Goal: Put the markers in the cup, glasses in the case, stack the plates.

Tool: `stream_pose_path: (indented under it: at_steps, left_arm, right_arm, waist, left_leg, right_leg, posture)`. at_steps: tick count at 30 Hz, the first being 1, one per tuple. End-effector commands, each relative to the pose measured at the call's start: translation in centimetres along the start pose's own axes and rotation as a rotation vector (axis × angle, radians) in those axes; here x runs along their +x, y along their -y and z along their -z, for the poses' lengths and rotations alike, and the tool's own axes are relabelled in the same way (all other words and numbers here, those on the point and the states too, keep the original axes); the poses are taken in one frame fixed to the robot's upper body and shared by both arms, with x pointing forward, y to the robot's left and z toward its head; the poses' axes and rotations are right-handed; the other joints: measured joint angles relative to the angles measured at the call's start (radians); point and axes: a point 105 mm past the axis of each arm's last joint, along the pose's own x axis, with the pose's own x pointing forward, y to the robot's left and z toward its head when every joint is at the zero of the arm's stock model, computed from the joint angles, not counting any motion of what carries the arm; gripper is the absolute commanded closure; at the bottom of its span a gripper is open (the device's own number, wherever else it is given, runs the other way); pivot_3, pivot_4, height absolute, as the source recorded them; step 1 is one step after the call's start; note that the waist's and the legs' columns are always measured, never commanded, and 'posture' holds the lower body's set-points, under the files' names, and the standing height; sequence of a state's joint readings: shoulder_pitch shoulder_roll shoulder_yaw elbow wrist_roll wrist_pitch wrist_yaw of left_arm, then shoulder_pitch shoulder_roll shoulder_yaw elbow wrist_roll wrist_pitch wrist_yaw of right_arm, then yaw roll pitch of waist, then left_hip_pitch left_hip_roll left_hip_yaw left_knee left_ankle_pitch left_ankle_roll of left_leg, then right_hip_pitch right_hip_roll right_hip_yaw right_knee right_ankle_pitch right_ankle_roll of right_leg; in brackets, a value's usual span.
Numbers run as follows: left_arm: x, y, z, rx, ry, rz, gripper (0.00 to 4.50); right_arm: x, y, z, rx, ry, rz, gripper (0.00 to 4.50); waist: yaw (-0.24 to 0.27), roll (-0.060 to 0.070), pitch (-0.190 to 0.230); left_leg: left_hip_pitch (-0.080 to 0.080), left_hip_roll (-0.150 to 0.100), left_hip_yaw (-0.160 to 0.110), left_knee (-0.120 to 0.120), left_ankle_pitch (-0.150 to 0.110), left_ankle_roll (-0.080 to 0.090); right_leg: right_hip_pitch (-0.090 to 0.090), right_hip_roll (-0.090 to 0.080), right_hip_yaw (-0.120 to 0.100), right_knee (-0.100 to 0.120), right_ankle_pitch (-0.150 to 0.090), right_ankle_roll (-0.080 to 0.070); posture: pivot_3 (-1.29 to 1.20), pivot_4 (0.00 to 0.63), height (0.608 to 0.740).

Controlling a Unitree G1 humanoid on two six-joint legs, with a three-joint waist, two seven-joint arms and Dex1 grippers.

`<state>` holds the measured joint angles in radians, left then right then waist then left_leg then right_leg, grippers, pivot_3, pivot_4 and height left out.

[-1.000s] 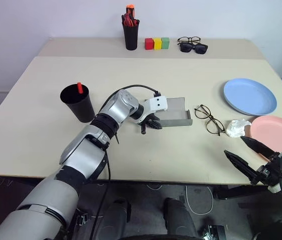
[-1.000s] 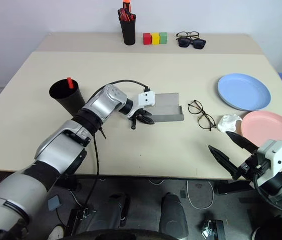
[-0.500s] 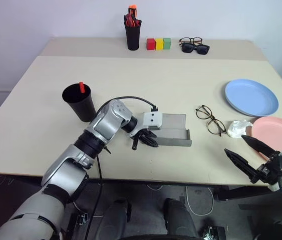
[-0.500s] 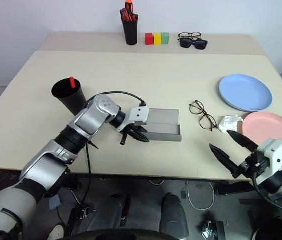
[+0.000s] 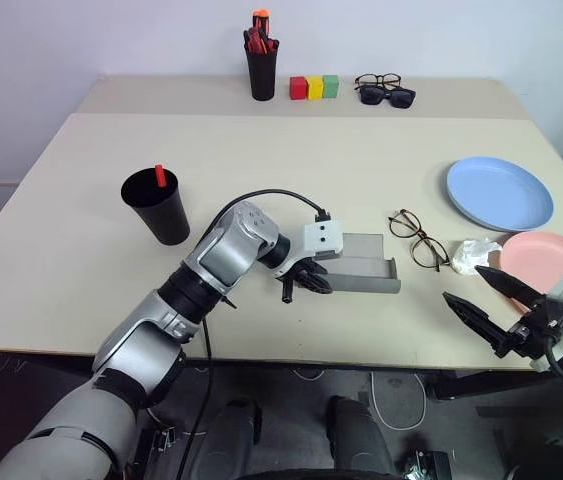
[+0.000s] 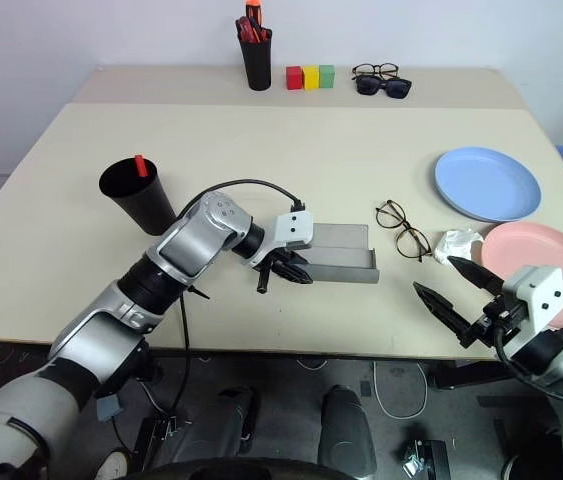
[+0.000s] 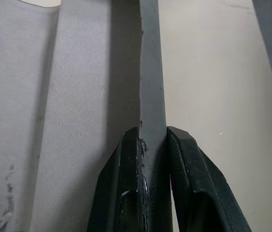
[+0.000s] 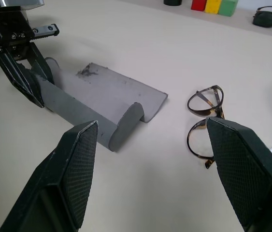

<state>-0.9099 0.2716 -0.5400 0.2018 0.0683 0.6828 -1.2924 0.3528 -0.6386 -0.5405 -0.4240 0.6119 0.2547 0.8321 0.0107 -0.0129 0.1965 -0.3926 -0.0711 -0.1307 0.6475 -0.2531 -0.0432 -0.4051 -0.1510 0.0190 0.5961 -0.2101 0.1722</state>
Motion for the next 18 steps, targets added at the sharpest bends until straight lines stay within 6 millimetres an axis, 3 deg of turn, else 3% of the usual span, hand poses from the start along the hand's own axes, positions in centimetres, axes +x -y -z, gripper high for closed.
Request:
stream_pose_path:
  at_steps: [1, 4, 9, 10, 16, 18]
  left_arm:
    - [0.0, 0.7, -0.8, 0.037, 0.023, 0.008, 3.76]
    - [0.2, 1.0, -0.4, 0.04, 0.014, 0.017, 2.87]
    - [0.2, 1.1, -0.7, 0.036, 0.025, 0.015, 0.37]
    - [0.0, 1.1, -1.1, 0.039, 0.043, 0.017, 0.04]
    - [-3.1, 0.2, -5.2, 0.113, 0.372, -0.135, 0.04]
    - [-4.2, 0.7, -5.4, 0.158, 0.416, -0.142, 0.04]
  right_arm:
    - [0.2, 0.3, -0.3, -0.009, 0.006, -0.003, 0.88]
    - [0.5, 0.5, -0.4, -0.01, 0.007, -0.01, 0.88]
    - [0.9, 0.9, -0.6, -0.016, 0.005, -0.013, 0.88]
    - [1.1, 1.0, -0.6, -0.015, 0.003, -0.014, 0.88]
    - [2.5, 1.9, -0.4, -0.002, -0.032, -0.056, 0.88]
    - [3.3, 2.6, -0.1, 0.01, -0.052, -0.074, 0.88]
  waist:
    - [0.0, 0.0, 0.0]
    - [0.0, 0.0, 0.0]
    - [0.001, 0.0, 0.0]
    - [0.0, 0.0, 0.0]
    - [-0.002, 0.0, 0.0]
    - [-0.006, 0.0, 0.0]
  left_leg:
    - [0.0, 0.0, 0.0, 0.0, 0.0, 0.0]
    - [0.0, 0.0, 0.0, 0.0, 0.0, 0.0]
    - [0.0, 0.0, 0.0, 0.0, 0.0, 0.0]
    - [0.0, 0.0, 0.0, 0.001, 0.0, 0.0]
    - [0.0, 0.0, 0.0, 0.0, 0.0, 0.0]
    - [0.0, 0.0, 0.0, 0.0, 0.0, 0.0]
  right_leg:
    - [0.0, 0.0, 0.0, 0.0, 0.0, 0.0]
    - [0.0, 0.0, 0.0, 0.0, 0.0, 0.0]
    - [0.0, 0.0, 0.0, 0.0, 0.0, 0.0]
    - [0.0, 0.0, 0.0, 0.0, 0.0, 0.0]
    - [0.0, 0.0, 0.0, 0.0, 0.0, 0.0]
    - [0.0, 0.0, 0.0, 0.0, 0.0, 0.0]
  posture:
    - [0.0, 0.15, 0.739]
    - [0.0, 0.15, 0.739]
    - [0.0, 0.15, 0.739]
    - [0.0, 0.15, 0.739]
    - [0.0, 0.15, 0.739]
    - [0.0, 0.15, 0.739]
